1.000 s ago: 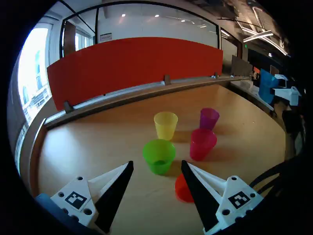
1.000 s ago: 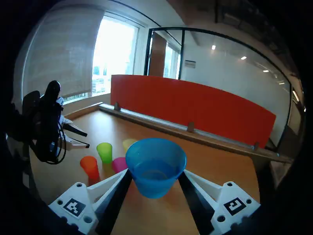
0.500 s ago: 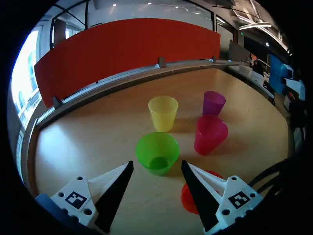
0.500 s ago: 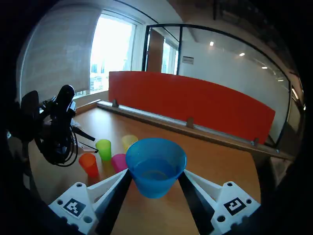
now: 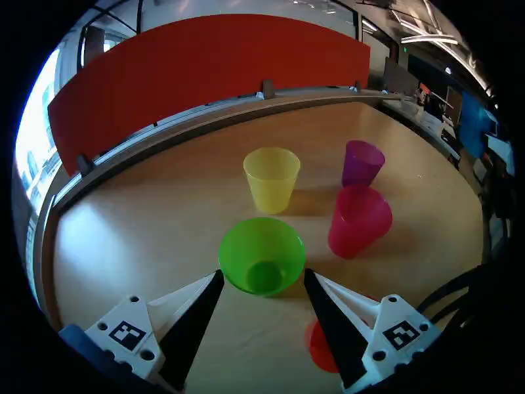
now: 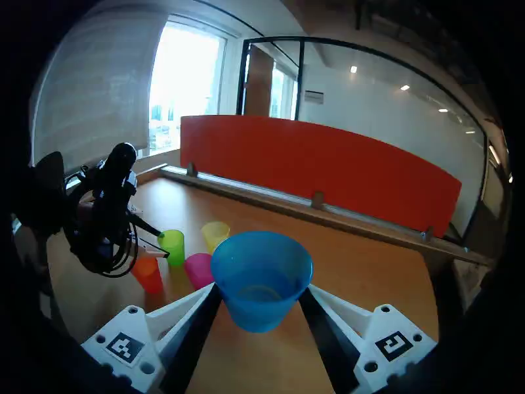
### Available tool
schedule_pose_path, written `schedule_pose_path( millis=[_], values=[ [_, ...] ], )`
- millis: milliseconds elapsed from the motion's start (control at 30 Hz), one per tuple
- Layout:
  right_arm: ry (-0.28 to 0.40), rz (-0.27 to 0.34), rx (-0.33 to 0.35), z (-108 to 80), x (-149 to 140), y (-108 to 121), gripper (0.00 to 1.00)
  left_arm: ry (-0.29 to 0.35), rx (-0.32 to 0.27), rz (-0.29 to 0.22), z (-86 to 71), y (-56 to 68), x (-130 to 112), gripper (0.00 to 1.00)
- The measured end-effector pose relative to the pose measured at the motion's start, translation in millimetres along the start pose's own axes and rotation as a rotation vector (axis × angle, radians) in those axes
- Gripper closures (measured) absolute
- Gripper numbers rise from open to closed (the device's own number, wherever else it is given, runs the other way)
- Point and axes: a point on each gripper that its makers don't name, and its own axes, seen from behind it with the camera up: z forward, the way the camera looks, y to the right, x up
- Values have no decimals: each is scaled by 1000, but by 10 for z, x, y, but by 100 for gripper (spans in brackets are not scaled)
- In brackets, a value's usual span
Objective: Pour water
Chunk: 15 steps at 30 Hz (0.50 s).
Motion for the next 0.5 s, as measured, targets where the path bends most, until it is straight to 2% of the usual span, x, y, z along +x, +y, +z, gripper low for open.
schedule_pose_path(
  millis=[500],
  values=[
    [-6, 3, 2, 19, -44, 32, 15, -12, 3, 26, 160, -3, 68, 9]
  ],
)
